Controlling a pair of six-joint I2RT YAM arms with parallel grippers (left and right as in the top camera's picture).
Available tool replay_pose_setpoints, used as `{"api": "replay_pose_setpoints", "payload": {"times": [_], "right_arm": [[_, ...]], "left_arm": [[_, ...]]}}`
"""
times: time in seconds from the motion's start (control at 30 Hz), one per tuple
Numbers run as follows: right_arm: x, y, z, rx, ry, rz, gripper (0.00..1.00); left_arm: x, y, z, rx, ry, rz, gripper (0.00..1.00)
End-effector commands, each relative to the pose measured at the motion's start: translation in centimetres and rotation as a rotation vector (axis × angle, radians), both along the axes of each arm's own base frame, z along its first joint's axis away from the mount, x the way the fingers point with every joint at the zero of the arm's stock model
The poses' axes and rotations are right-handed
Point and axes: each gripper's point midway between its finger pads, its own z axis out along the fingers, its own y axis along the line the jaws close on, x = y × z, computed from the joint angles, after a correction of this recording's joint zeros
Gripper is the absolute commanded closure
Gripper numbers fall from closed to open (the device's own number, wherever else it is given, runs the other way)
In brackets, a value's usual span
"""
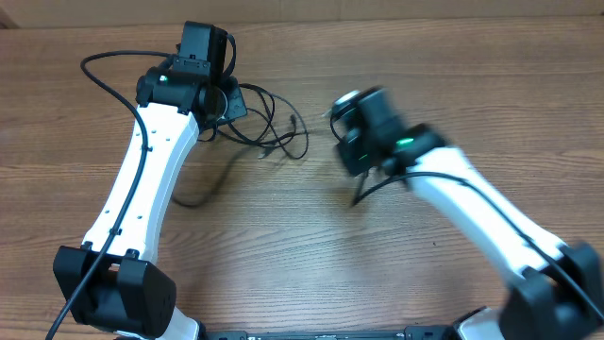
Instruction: Untangle cables
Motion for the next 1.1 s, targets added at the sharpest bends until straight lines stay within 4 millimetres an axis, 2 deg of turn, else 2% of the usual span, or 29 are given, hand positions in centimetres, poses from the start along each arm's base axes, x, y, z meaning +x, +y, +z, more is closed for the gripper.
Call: {"api": "replay_pose_setpoints", "payload": {"times": [0.0, 0.2, 0.3, 0.4, 0.57, 0.77, 0.93, 1.07], "right_arm": [[1.9, -5.1, 4.1, 0.029, -0.094, -0.162, 0.96], [3.7, -17.0, 8.3, 0.022, -0.235, -0.513, 0.96], [3.7, -21.7, 9.4, 0.04, -0.279, -0.663, 0.96], [3.6, -25.4, 9.9, 0.059, -0.304, -0.784, 0.96], [3.2, -30.1, 10.8, 0.048, -0.361, -0.903, 0.96], [3.0, -33.6, 12.2, 0.062, -0.439, -1.001, 0.96], [1.0, -37.8, 12.6, -0.02, -0.476, -1.199, 0.96], [-0.8, -40.3, 12.0, -0.044, -0.464, -1.329, 0.96]], "left_arm": [[0.0, 1.3, -0.1, 0.057, 0.001, 0.029, 0.96], [-0.8, 2.6, -0.3, 0.126, 0.033, 0.057, 0.96], [-1.0, 2.8, -0.4, 0.134, 0.04, 0.059, 0.96], [-1.3, 2.8, -0.5, 0.136, 0.051, 0.059, 0.96], [-1.6, 2.8, -0.6, 0.139, 0.065, 0.057, 0.96], [-1.8, 2.5, -0.7, 0.122, 0.076, 0.048, 0.96], [-1.8, 2.4, -0.7, 0.119, 0.076, 0.047, 0.96], [-1.8, 2.0, -0.8, 0.098, 0.08, 0.037, 0.96]]}}
